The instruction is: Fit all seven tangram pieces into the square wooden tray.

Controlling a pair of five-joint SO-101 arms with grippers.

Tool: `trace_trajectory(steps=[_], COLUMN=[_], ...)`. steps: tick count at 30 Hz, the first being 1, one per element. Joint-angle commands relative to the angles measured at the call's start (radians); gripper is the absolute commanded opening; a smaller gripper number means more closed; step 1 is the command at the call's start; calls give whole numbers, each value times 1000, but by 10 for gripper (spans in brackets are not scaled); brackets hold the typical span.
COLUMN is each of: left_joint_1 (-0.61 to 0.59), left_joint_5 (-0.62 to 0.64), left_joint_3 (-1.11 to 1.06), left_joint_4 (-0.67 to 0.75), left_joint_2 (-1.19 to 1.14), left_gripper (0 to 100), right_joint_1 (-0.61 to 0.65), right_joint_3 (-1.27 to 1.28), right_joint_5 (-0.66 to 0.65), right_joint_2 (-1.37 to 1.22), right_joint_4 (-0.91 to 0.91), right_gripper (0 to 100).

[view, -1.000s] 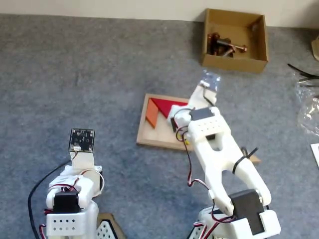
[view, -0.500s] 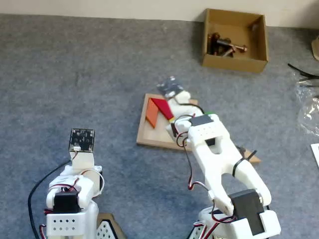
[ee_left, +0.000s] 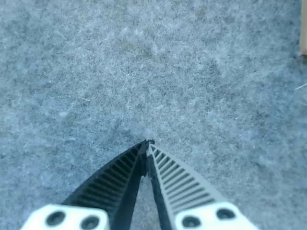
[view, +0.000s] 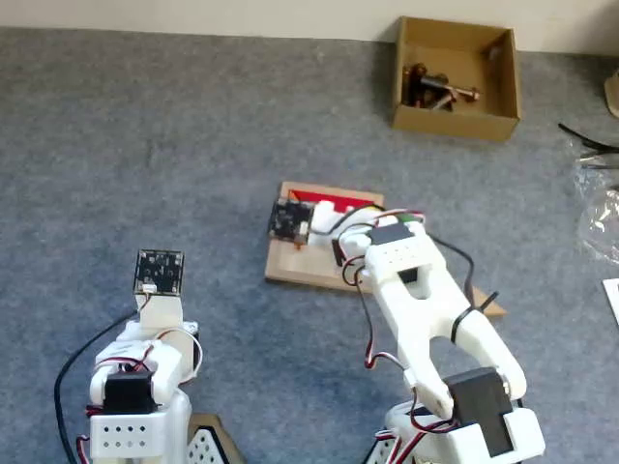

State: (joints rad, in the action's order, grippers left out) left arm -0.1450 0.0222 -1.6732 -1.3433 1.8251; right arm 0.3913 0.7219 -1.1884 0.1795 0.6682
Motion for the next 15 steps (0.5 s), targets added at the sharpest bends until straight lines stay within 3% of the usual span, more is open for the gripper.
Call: trace_trajectory(steps=[1, 6, 15], left_joint_1=[-13, -13, -13], left_joint_5=[-6, -6, -6], left_joint_3=[-22, -22, -22], left_joint_4=[-8, -8, -8], left_joint_2=[5, 5, 5], left_gripper=[7, 7, 7], right_joint_1=[-10, -8, -5], right_joint_3=[-18, -18, -16], right_joint_5=[-124, -285, -295], right_joint_2=[54, 54, 54], right_joint_4=[-25, -27, -107], right_gripper=[138, 138, 138])
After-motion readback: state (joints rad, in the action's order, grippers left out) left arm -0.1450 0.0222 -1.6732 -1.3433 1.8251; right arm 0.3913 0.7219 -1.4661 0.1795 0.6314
